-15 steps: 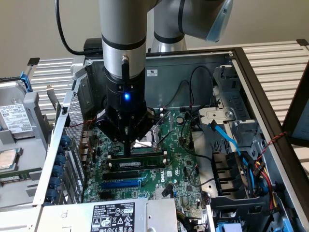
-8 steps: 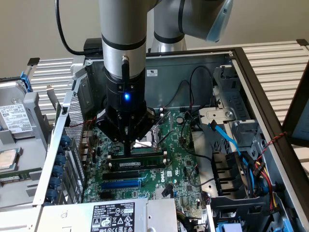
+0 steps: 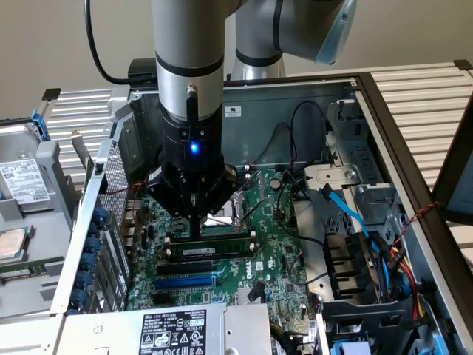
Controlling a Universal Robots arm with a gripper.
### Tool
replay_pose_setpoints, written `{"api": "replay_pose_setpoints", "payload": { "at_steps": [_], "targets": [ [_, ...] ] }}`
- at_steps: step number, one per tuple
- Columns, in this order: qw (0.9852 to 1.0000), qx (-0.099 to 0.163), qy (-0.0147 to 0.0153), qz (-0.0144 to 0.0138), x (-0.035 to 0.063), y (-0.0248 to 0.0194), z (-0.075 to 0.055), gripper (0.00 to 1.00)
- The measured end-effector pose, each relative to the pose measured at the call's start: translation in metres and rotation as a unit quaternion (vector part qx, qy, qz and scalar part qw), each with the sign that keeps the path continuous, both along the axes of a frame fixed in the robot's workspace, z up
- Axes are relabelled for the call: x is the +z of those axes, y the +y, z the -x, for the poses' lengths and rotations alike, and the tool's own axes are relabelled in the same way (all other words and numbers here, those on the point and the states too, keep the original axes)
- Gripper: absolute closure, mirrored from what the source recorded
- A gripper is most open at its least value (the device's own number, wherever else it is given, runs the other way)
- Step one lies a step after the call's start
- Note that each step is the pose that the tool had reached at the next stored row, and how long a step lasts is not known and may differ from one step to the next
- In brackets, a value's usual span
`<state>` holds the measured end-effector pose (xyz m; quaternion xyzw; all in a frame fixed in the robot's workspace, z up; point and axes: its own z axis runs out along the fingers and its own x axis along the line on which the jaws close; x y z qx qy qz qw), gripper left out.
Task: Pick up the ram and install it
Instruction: 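Press down the ram until it locks into place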
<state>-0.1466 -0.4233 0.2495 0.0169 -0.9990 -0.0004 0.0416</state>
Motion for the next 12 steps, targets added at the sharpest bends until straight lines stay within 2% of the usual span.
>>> {"api": "replay_pose_setpoints", "payload": {
  "at_steps": [6, 12],
  "targets": [
    [0.9990, -0.044, 0.0000, 0.0000, -0.0006, 0.0000, 0.0000, 0.90],
    [0.9990, -0.046, 0.0000, -0.0001, -0.0007, 0.0000, 0.0000, 0.90]
  ]
}}
